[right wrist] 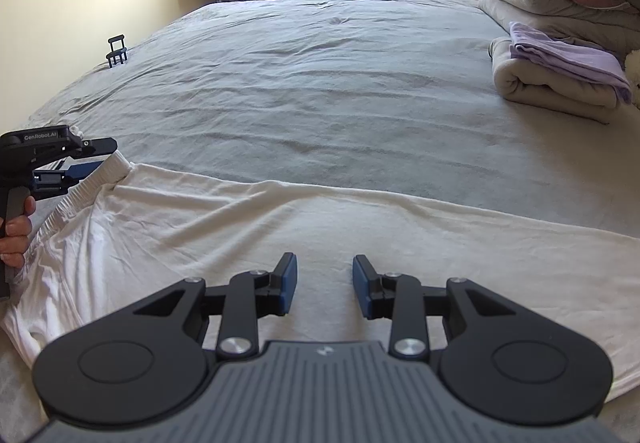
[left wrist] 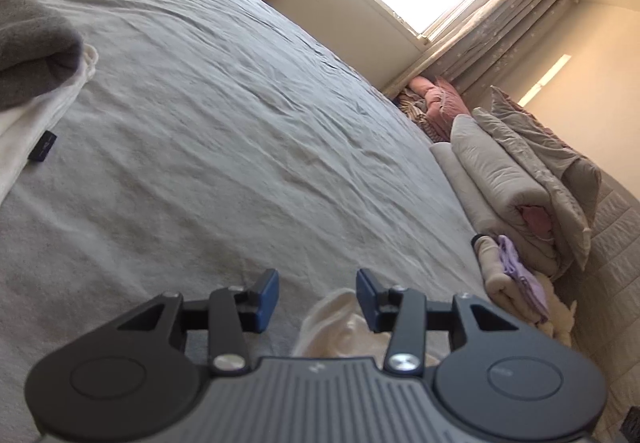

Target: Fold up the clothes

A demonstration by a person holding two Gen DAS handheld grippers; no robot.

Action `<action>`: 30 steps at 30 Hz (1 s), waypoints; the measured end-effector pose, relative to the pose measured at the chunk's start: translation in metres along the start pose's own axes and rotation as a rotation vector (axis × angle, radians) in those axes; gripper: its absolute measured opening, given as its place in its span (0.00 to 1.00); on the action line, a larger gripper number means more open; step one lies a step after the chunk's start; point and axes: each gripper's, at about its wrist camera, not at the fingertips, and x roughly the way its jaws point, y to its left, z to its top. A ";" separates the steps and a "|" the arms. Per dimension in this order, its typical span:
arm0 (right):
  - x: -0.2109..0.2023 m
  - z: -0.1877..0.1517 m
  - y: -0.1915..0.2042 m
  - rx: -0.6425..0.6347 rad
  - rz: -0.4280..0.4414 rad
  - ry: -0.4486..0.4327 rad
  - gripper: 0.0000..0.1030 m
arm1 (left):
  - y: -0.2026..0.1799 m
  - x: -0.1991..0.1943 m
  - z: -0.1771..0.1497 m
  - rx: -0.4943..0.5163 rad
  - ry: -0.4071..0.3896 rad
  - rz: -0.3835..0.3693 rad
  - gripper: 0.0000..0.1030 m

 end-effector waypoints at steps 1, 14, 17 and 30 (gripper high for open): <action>0.000 0.000 0.000 0.001 0.001 0.000 0.34 | -0.001 0.001 0.000 0.005 0.008 -0.003 0.42; 0.002 -0.001 0.007 -0.028 0.005 -0.013 0.34 | -0.023 -0.004 -0.012 0.179 -0.081 0.146 0.12; 0.003 -0.002 0.011 -0.036 0.012 -0.013 0.34 | -0.025 -0.005 -0.011 0.239 -0.116 0.252 0.12; -0.003 -0.003 0.014 -0.067 0.016 -0.014 0.34 | -0.045 -0.032 -0.011 0.265 -0.102 0.260 0.53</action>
